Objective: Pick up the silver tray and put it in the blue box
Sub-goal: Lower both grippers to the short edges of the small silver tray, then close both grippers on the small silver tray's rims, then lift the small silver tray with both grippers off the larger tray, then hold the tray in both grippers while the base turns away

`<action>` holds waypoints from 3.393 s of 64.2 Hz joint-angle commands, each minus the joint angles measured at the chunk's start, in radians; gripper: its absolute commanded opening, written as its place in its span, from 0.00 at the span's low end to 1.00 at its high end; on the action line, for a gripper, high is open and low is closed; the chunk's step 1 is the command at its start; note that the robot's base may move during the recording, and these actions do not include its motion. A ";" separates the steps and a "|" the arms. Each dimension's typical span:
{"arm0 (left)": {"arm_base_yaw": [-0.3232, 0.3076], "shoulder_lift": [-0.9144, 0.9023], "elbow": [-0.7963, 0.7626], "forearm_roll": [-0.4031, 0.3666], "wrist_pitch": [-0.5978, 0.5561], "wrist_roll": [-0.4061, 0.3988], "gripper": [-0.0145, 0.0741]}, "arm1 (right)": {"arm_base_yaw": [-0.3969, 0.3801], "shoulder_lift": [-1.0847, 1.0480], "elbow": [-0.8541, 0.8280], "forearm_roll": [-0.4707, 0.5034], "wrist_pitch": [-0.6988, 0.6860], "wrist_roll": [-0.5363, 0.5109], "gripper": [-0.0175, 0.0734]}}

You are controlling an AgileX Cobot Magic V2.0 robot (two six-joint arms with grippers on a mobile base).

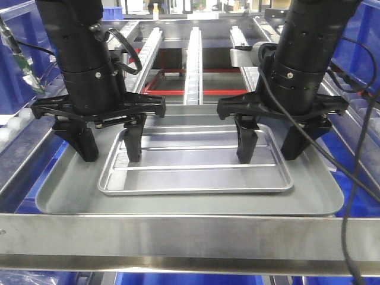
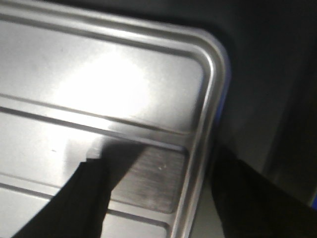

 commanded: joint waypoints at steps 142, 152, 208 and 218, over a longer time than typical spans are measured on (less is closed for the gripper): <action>-0.227 -0.317 -0.178 0.245 0.357 -0.165 0.05 | 0.079 -0.470 -0.024 -0.264 0.309 0.252 0.26; -0.227 -0.317 -0.178 0.245 0.357 -0.165 0.05 | 0.079 -0.470 -0.024 -0.264 0.313 0.252 0.26; -0.227 -0.317 -0.178 0.245 0.357 -0.165 0.05 | 0.079 -0.470 -0.024 -0.264 0.313 0.252 0.26; -0.227 -0.317 -0.178 0.245 0.357 -0.165 0.05 | 0.079 -0.470 -0.024 -0.264 0.313 0.252 0.26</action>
